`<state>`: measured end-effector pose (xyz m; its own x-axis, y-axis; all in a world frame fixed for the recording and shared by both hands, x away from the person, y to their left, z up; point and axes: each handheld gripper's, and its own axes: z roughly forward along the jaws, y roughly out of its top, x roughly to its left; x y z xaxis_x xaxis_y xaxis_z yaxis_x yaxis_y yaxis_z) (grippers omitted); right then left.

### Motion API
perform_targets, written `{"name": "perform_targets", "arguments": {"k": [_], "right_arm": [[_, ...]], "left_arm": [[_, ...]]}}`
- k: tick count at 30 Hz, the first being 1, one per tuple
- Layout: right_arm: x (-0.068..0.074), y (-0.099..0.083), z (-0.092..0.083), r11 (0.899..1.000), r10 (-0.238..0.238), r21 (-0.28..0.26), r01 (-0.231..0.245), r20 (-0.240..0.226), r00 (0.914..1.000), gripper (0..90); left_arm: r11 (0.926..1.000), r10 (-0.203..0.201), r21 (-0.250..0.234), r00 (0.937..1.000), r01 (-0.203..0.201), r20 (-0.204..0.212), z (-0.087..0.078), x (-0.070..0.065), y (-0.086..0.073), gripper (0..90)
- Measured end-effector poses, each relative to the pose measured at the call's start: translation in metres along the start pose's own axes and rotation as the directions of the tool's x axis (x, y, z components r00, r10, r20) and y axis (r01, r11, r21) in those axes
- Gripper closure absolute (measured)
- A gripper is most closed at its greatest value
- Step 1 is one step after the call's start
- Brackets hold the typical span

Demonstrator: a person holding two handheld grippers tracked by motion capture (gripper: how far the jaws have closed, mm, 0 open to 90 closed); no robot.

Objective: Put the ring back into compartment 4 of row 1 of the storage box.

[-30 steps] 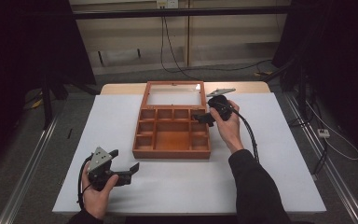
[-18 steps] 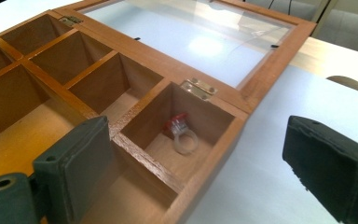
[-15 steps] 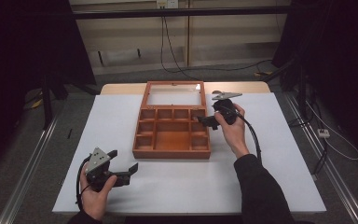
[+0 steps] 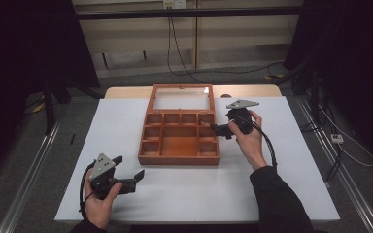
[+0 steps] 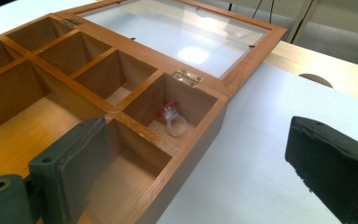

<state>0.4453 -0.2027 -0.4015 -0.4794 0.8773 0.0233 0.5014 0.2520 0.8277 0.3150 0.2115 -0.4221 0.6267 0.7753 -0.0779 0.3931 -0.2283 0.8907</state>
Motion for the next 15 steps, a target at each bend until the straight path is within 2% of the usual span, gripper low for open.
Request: {"name": "perform_targets", "arguments": {"k": [6, 15], "right_arm": [[0.004, -0.005, -0.012, 1.000, -0.003, -0.004, 0.003, 0.015, 0.9999, 6.2], [0.010, -0.014, -0.025, 1.000, 0.006, -0.018, -0.005, 0.015, 0.9999, 5.7]], "left_arm": [[1.0000, 0.002, 0.000, 1.0000, -0.002, -0.002, 0.000, 0.000, 0.000, 5.8], [1.0000, -0.001, -0.003, 1.0000, 0.001, 0.009, 0.000, 0.000, 0.000, 5.8]]}}
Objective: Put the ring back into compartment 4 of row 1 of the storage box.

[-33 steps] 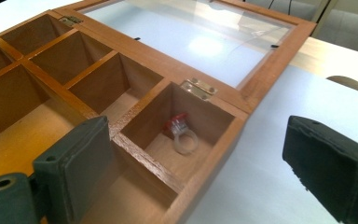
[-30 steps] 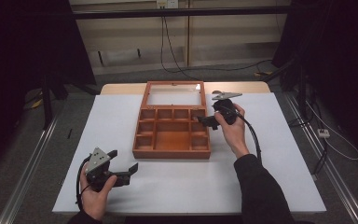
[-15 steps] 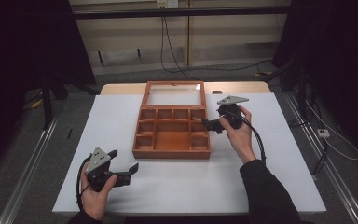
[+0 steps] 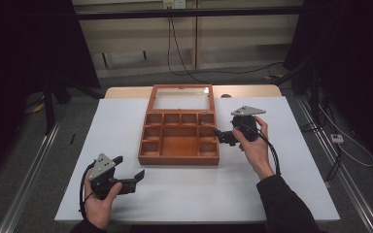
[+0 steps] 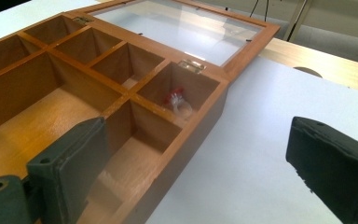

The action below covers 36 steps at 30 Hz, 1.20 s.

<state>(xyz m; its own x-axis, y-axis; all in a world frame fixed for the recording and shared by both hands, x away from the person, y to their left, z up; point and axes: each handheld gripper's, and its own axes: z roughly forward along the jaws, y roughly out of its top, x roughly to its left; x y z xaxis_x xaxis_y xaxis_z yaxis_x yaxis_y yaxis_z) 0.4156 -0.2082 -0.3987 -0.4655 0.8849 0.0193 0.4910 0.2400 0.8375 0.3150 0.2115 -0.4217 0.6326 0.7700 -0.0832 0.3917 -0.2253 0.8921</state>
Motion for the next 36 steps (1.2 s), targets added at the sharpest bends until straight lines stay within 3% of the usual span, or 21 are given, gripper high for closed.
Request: {"name": "perform_targets", "arguments": {"k": [11, 36], "right_arm": [[0.005, -0.019, -0.021, 0.999, -0.019, -0.026, 0.020, 0.038, 0.9991, 5.9], [-0.004, -0.067, -0.072, 0.997, 0.047, -0.061, -0.043, 0.076, 0.9960, 7.3]], "left_arm": [[1.0000, 0.000, -0.001, 1.0000, 0.000, -0.002, 0.000, -0.001, 0.000, 5.8], [1.0000, -0.005, -0.006, 1.0000, 0.005, -0.003, 0.001, -0.001, 0.000, 5.8]]}}
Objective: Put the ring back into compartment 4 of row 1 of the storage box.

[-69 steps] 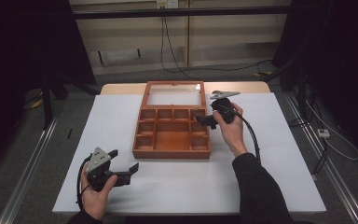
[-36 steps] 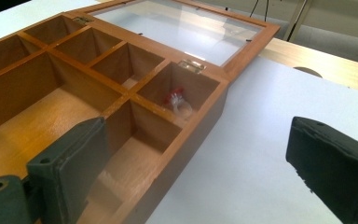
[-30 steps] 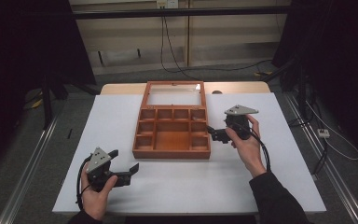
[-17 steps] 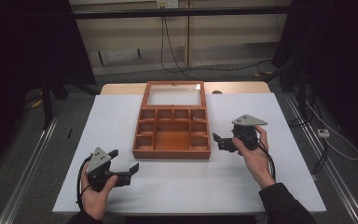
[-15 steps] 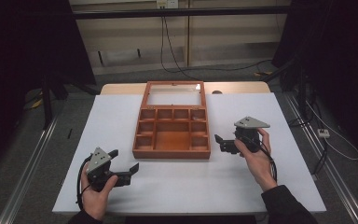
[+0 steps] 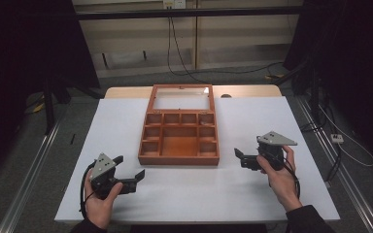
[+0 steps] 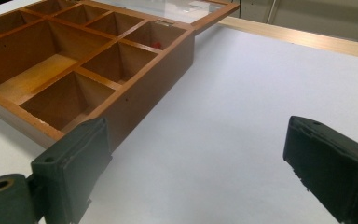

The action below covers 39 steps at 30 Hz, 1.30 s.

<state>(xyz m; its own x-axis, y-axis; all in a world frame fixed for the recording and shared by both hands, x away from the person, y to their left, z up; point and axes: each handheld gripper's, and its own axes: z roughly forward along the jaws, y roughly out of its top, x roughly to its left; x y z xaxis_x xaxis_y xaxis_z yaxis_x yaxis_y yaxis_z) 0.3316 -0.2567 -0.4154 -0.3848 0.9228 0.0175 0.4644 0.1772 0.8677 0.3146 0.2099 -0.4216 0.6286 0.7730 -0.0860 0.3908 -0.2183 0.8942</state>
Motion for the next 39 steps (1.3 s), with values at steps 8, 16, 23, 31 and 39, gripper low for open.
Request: {"name": "perform_targets", "arguments": {"k": [8, 16, 23, 31, 39], "right_arm": [[-0.004, -0.010, -0.017, 1.000, 0.013, -0.008, -0.013, 0.009, 0.9999, 7.3], [-0.013, -0.021, -0.032, 1.000, 0.020, -0.008, -0.020, 0.030, 0.9994, 7.3], [-0.016, -0.031, -0.041, 0.999, 0.034, -0.011, -0.034, 0.035, 0.9988, 7.2], [-0.021, -0.043, -0.049, 0.999, 0.048, -0.012, -0.048, 0.051, 0.9976, 6.8], [-0.024, -0.055, -0.058, 0.996, 0.078, -0.037, -0.076, 0.064, 0.9949, 7.0]], "left_arm": [[1.0000, -0.001, -0.002, 1.0000, 0.001, 0.000, 0.000, 0.000, 0.000, 5.8], [1.0000, -0.002, 0.000, 1.0000, 0.002, -0.008, 0.000, 0.000, 0.000, 5.8], [1.0000, -0.005, -0.001, 0.9999, 0.005, -0.010, 0.000, 0.000, 0.000, 5.8], [1.0000, -0.008, -0.006, 0.9999, 0.008, -0.012, -0.001, 0.000, 0.000, 5.8], [0.9999, -0.009, -0.015, 0.9999, 0.009, -0.010, -0.002, -0.001, 0.000, 5.8]]}}
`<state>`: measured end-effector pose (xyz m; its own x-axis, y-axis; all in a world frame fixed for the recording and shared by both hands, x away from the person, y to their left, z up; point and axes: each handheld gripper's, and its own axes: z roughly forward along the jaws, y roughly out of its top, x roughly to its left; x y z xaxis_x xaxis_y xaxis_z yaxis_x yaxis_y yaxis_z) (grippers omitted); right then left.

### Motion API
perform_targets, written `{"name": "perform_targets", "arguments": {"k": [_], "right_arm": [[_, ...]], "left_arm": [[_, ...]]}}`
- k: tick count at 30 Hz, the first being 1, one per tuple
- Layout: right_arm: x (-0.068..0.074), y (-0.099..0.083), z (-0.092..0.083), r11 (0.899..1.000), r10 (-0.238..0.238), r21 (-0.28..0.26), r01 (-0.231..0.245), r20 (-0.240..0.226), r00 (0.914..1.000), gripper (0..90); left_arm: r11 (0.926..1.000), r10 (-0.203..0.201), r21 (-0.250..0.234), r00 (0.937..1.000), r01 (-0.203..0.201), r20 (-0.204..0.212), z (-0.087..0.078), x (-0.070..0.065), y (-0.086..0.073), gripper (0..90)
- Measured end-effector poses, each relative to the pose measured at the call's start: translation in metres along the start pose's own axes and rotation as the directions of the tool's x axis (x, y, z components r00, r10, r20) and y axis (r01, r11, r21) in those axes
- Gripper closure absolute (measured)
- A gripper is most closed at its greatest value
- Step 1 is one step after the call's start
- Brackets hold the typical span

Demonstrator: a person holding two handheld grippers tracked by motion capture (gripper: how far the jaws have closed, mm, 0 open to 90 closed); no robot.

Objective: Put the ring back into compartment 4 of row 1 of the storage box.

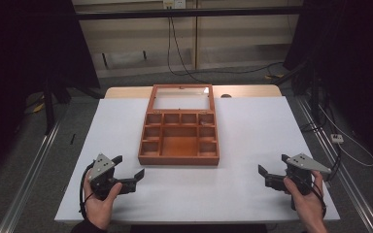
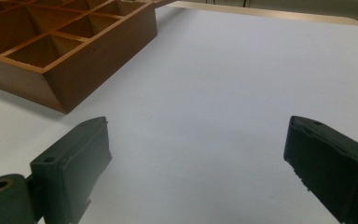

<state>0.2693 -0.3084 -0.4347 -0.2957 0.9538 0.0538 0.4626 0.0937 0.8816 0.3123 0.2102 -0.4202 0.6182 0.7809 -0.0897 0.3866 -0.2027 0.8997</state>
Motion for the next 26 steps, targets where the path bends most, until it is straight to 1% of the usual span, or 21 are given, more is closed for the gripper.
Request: {"name": "perform_targets", "arguments": {"k": [4, 5, 6, 7, 11, 13, 17, 22, 24, 26], "right_arm": [[-0.001, -0.005, -0.003, 1.000, 0.003, -0.011, -0.003, 0.014, 0.9999, 7.0], [-0.002, -0.009, -0.003, 1.000, 0.012, -0.008, -0.012, 0.029, 0.9995, 6.9], [-0.001, -0.009, -0.003, 1.000, 0.010, -0.001, -0.010, 0.040, 0.9991, 6.8], [0.000, -0.010, -0.003, 1.000, 0.002, -0.006, -0.002, 0.055, 0.9985, 6.7], [0.002, -0.010, -0.003, 1.000, 0.014, -0.016, -0.013, 0.040, 0.9991, 5.1], [0.003, -0.011, -0.002, 1.000, -0.004, -0.011, 0.004, 0.051, 0.9987, 5.1], [0.003, -0.011, 0.000, 1.000, -0.017, -0.011, 0.018, 0.057, 0.9982, 5.1], [0.000, -0.012, 0.000, 1.000, -0.008, -0.015, 0.009, 0.063, 0.9980, 5.1], [0.000, -0.013, -0.001, 1.000, -0.003, -0.020, 0.005, 0.063, 0.9980, 5.1], [0.000, -0.013, -0.001, 1.000, -0.002, -0.022, 0.003, 0.063, 0.9980, 5.1]], "left_arm": [[1.0000, 0.001, -0.005, 1.0000, -0.001, -0.005, -0.001, -0.001, 0.000, 5.8], [1.0000, 0.000, -0.006, 1.0000, 0.000, -0.005, -0.001, -0.001, 0.000, 5.8], [1.0000, 0.001, -0.005, 1.0000, -0.001, -0.006, 0.000, 0.000, 0.000, 5.8], [1.0000, 0.003, -0.004, 1.0000, -0.003, -0.001, 0.000, -0.001, 0.001, 5.8], [1.0000, 0.002, -0.004, 1.0000, -0.002, -0.001, 0.000, 0.000, 0.001, 5.8], [0.9999, -0.001, -0.012, 1.0000, 0.001, -0.001, -0.001, 0.000, 0.001, 5.8], [0.9999, -0.002, -0.012, 1.0000, 0.002, 0.000, -0.001, 0.001, 0.001, 5.8], [0.9999, -0.002, -0.011, 1.0000, 0.002, 0.008, 0.000, 0.002, 0.002, 5.8], [0.9999, -0.009, -0.012, 0.9999, 0.009, 0.012, 0.002, 0.003, 0.003, 5.8], [1.0000, -0.006, -0.004, 0.9999, 0.006, 0.013, 0.003, 0.004, 0.003, 5.8]]}}
